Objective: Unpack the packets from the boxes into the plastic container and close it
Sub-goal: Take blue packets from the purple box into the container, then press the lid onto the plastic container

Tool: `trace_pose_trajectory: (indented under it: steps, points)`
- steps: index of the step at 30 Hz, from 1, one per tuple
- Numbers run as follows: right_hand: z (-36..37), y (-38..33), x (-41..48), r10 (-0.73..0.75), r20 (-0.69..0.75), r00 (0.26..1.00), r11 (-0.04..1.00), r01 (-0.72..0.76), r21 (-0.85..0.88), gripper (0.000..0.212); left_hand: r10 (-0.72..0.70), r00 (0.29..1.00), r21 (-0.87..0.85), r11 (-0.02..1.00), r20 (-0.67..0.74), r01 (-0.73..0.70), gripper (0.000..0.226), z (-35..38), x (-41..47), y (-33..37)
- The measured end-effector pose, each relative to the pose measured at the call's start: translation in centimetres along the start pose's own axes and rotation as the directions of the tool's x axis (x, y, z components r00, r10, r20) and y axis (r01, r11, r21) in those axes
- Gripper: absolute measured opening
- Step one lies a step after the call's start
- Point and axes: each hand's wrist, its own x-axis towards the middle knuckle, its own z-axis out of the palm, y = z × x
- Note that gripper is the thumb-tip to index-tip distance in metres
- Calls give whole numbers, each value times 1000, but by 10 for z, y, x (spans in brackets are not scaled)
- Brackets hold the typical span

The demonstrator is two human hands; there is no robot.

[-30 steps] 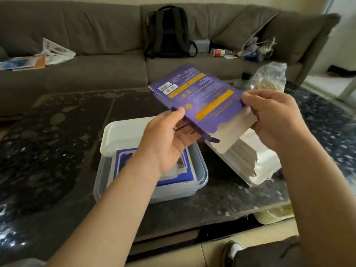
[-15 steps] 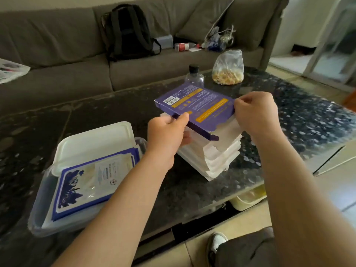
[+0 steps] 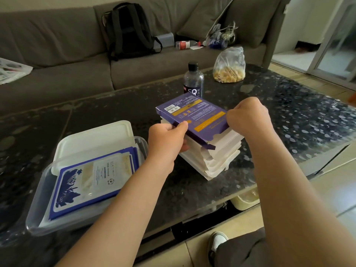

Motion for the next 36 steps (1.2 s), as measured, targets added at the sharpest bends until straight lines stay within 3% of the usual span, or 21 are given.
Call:
trace_pose_trajectory:
  steps: [5, 8, 10, 14, 19, 27, 32, 36]
  points:
    - [-4, -14, -13, -37, -121, 992, 994, 24, -110, 15, -13, 1000, 17, 1000, -21, 13, 25, -8, -1, 2]
    - [-7, -39, -31, -190, -221, 957, 981, 177, -74, 20, 15, 998, 29, 999, -63, -13, 25, -23, -1, 8]
    - [-3, -61, -46, -306, -212, 928, 950, 313, 1, 21, 29, 993, 46, 999, -112, -24, 24, -41, 1, 14]
    - [33, -103, -74, -458, 16, 889, 872, 446, 203, 16, 43, 971, 71, 997, -235, -27, 11, -91, 8, 21]
    - [104, -139, -88, -506, 267, 820, 862, 476, 173, 7, 78, 932, 56, 996, -353, -62, 13, -168, 21, 16]
    - [188, -160, -71, -392, 489, 779, 896, 444, 10, 15, 14, 905, 118, 992, -426, 40, 11, -277, 60, -8]
    - [214, -162, -53, -318, 549, 773, 885, 449, -120, 25, -72, 925, 132, 983, -373, 130, 25, -296, 78, -29]
    - [225, -161, -43, -263, 583, 769, 875, 445, -191, 25, -135, 926, 125, 974, -352, 189, 11, -299, 90, -47]
